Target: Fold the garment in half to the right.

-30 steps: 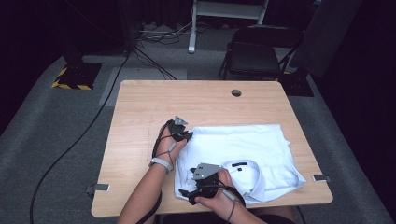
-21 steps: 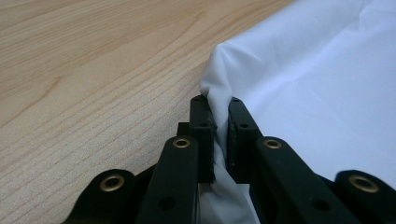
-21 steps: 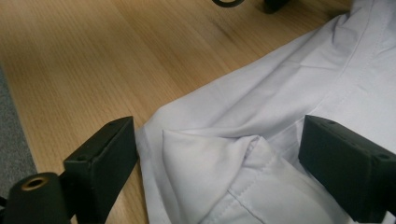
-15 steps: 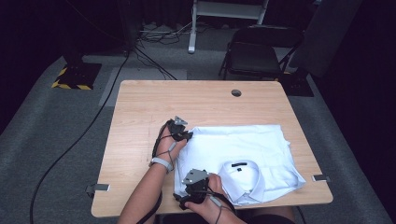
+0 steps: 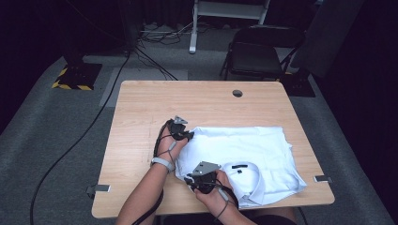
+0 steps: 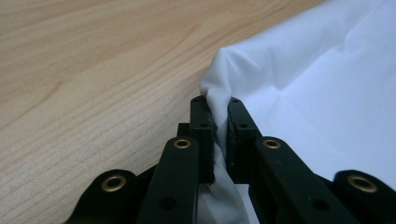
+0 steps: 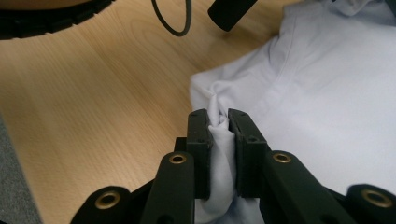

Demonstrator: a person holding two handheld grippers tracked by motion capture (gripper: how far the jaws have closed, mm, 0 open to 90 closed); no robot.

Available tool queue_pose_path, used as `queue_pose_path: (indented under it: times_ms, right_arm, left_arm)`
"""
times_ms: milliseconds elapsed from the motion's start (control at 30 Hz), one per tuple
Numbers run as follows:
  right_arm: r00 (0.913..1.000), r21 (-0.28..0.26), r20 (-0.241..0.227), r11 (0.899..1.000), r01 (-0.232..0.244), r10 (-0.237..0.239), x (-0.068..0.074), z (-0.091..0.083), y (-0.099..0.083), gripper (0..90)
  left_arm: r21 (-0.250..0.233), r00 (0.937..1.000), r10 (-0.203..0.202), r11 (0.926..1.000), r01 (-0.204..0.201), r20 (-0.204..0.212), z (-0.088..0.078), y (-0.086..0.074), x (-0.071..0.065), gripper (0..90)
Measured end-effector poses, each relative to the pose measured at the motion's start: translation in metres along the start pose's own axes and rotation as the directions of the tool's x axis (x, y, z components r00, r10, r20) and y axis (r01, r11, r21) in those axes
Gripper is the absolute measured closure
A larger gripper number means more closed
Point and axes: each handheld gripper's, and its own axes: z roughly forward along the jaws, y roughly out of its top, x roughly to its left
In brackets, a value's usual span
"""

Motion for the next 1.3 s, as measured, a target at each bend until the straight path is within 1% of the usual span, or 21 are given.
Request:
queue_pose_path:
  times_ms: [67,100,200,300,367,467,600,767,933,1067,1167,1233,1300]
  right_arm:
    - [0.9999,-0.027,-0.015,1.0,-0.003,0.003,0.001,-0.008,0.004,79.1]
    - [0.9999,-0.041,-0.017,0.999,-0.002,0.001,0.002,-0.012,0.007,79.1]
    - [0.9999,-0.08,-0.017,0.997,-0.001,0.0,0.002,-0.026,0.014,79.2]
    - [0.9997,-0.116,-0.021,0.993,-0.014,0.011,-0.001,-0.041,0.019,79.3]
    - [0.9992,-0.147,-0.032,0.989,-0.028,0.024,-0.004,-0.051,0.022,79.3]
    - [0.9987,-0.193,-0.042,0.981,-0.037,0.029,-0.004,-0.064,0.027,79.3]
    - [0.9981,-0.24,-0.058,0.97,-0.033,0.019,0.0,-0.077,0.035,79.3]
    - [0.9977,-0.292,-0.067,0.956,-0.027,0.007,0.005,-0.089,0.045,79.2]
    - [0.9972,-0.337,-0.073,0.941,-0.037,0.013,0.007,-0.099,0.053,79.2]
    - [0.9966,-0.365,-0.079,0.93,-0.051,0.024,0.008,-0.103,0.059,79.2]
    - [0.9963,-0.385,-0.082,0.921,-0.057,0.027,0.01,-0.104,0.063,79.2]
    - [0.9956,-0.396,-0.087,0.916,-0.066,0.034,0.011,-0.105,0.065,79.2]
    - [0.9955,-0.406,-0.089,0.912,-0.065,0.031,0.013,-0.105,0.068,79.2]
  left_arm:
    - [-0.009,0.9999,-0.008,0.9999,0.008,0.013,-0.008,0.008,-0.002,83.7]
    - [-0.003,0.9998,-0.008,1.0,0.008,0.016,-0.011,0.012,-0.004,83.7]
    - [0.014,0.9996,0.029,0.9995,-0.029,0.004,-0.022,0.025,-0.011,83.8]
    - [0.013,0.9994,0.036,0.9993,-0.036,0.004,-0.033,0.037,-0.016,83.7]
    - [0.009,0.999,0.044,0.999,-0.044,0.004,-0.04,0.044,-0.019,83.8]
    - [0.004,0.9984,0.057,0.9984,-0.057,-0.001,-0.051,0.054,-0.022,83.8]
    - [-0.015,0.9978,0.067,0.9977,-0.067,-0.006,-0.066,0.065,-0.027,83.8]
    - [-0.026,0.9966,0.081,0.9963,-0.082,-0.013,-0.08,0.079,-0.031,83.8]
    - [-0.025,0.9953,0.094,0.9952,-0.095,-0.021,-0.09,0.091,-0.033,83.7]
    - [-0.027,0.9946,0.101,0.9945,-0.101,-0.026,-0.095,0.099,-0.035,83.7]
    - [-0.015,0.9932,0.112,0.9935,-0.113,-0.031,-0.098,0.104,-0.035,83.6]
    - [-0.012,0.9929,0.114,0.9934,-0.114,-0.035,-0.101,0.107,-0.035,83.6]
    - [-0.012,0.9925,0.116,0.9931,-0.116,-0.039,-0.105,0.11,-0.035,83.6]
